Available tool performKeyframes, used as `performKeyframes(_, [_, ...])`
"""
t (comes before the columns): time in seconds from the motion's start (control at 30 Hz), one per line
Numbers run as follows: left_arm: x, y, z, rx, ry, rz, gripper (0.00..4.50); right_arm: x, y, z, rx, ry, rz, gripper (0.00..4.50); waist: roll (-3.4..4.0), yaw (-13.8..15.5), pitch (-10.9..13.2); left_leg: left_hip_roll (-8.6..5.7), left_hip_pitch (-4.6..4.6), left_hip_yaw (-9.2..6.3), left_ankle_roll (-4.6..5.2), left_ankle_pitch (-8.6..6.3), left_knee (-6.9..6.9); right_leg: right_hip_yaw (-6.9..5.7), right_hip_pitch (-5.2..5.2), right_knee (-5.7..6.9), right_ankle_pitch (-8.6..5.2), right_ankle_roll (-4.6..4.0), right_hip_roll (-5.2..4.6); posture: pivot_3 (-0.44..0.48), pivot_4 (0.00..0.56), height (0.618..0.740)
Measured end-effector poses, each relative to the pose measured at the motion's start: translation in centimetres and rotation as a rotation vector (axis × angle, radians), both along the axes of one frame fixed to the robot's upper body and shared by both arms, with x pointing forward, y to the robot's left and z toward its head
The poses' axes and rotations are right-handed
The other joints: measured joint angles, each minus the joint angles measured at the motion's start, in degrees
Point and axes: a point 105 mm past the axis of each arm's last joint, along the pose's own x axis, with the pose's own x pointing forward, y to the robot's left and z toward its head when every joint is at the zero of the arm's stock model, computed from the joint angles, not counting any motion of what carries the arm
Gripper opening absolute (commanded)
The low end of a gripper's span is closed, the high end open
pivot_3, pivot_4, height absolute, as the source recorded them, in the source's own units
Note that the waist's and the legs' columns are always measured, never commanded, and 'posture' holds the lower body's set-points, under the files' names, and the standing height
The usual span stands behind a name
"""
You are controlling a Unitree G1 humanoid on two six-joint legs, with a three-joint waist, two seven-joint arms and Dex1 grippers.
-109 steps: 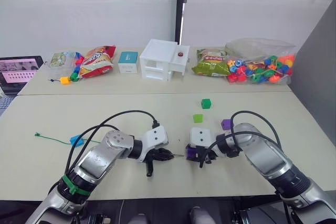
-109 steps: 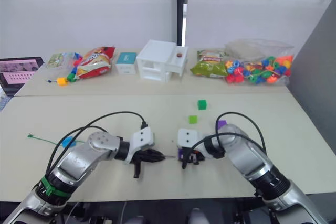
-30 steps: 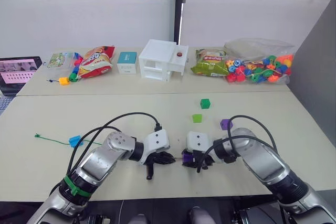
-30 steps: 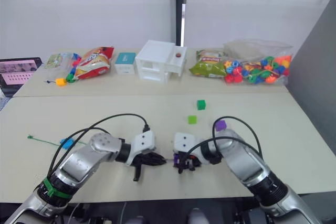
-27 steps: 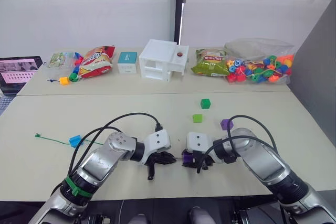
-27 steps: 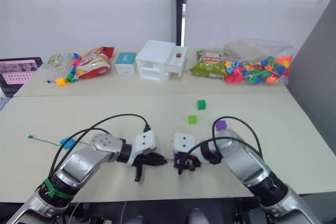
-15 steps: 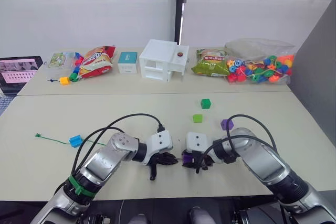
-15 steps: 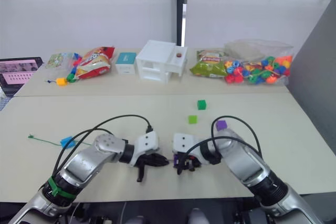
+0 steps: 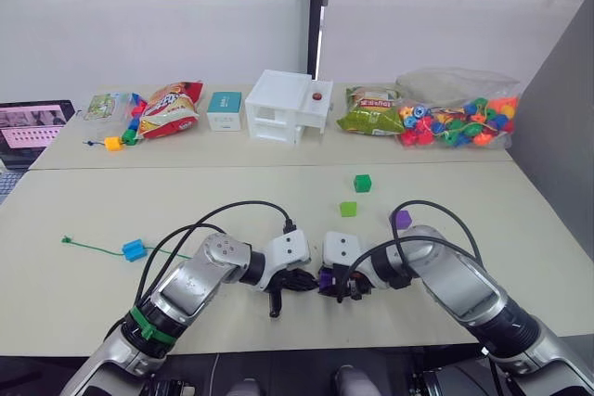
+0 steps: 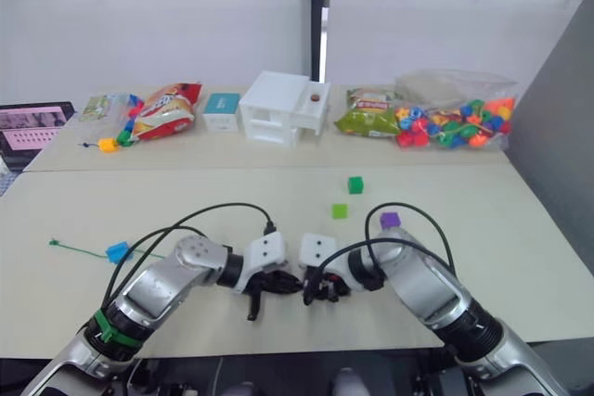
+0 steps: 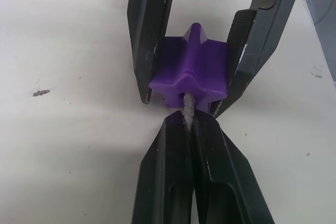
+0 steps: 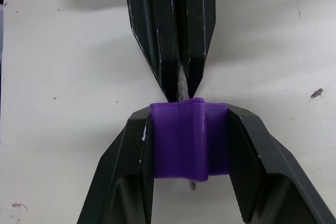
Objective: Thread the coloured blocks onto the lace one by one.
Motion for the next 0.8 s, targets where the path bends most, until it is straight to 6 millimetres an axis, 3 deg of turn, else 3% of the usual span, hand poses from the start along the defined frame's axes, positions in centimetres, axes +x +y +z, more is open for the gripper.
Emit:
performKeyframes(0.07, [0.2, -0.1, -0.1, 0.000, -0.003, 0.001, 0.00, 0.1, -0.1, 0.0, -0.003, -0.003, -0.009, 1.36, -0.01, 0.06, -0.01, -0.01, 0.08, 0.00, 0.00, 0.00, 0.00, 0.00, 0.12, -0.02, 0.00, 0.00, -0.01, 0.000, 0.150, 0.740])
performKeyframes(0.3, [0.6, 1.1, 0.6, 0.009, -0.054, 0.002, 2.27, 0.2, 0.1, 0.0, 0.003, -0.010, -0.021, 1.36, -0.01, -0.25, -0.01, 0.01, 0.07, 0.00, -0.01, 0.00, -0.01, 0.00, 0.01, 0.03, 0.00, 0.00, 0.02, 0.000, 0.150, 0.740])
performKeyframes(0.57, [0.3, 3.6, 1.7, 0.006, -0.091, -0.008, 2.29, 0.3, 0.3, 0.0, 0.006, -0.019, -0.023, 1.36, 0.00, -0.31, -0.01, 0.03, -0.01, 0.00, 0.00, 0.00, -0.07, 0.01, -0.15, 0.05, 0.00, -0.01, 0.03, 0.000, 0.150, 0.740])
performKeyframes(0.8, [0.1, 5.2, 0.2, 0.032, -0.088, 0.000, 2.29, 0.3, 0.2, 0.0, 0.004, -0.019, -0.024, 1.36, -0.01, -0.14, 0.00, 0.03, -0.01, 0.01, 0.00, 0.00, -0.08, 0.01, -0.14, 0.03, 0.00, -0.01, 0.02, 0.000, 0.150, 0.740])
